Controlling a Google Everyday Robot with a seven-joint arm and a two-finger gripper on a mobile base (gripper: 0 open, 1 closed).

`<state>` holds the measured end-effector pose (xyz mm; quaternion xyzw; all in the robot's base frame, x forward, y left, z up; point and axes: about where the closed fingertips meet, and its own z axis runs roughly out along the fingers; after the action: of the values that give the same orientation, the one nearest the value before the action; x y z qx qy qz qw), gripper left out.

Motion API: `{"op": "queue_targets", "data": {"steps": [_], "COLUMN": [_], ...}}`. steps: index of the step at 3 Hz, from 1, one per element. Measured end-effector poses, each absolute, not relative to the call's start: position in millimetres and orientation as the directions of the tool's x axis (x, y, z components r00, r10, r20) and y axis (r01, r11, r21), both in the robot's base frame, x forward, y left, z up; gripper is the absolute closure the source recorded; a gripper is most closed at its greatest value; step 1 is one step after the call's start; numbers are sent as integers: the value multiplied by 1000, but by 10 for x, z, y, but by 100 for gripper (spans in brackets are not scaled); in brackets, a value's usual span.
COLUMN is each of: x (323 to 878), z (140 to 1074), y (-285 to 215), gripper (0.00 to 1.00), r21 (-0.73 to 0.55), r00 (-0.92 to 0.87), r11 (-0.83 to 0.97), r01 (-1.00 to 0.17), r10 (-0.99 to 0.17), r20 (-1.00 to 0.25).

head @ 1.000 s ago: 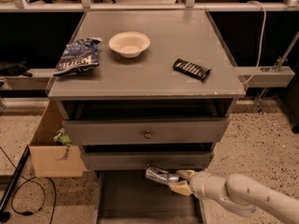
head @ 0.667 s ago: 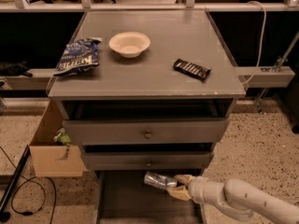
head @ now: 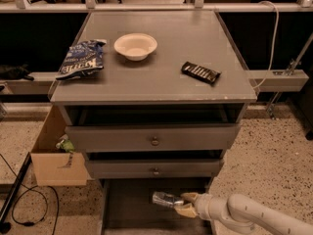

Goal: Place redbull can into bottom drawer

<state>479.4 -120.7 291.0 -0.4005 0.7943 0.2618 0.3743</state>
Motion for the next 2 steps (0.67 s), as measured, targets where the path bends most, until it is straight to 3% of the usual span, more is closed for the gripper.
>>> {"op": "queue_targets", "data": {"steps": [2], "x": [4964], "z": [2598], "y": [-1141], "gripper": [100], "r21": [145], "r00": [-427], "r11": [539], "r01": [-830], "r10": [-447], "r20": [-786]}}
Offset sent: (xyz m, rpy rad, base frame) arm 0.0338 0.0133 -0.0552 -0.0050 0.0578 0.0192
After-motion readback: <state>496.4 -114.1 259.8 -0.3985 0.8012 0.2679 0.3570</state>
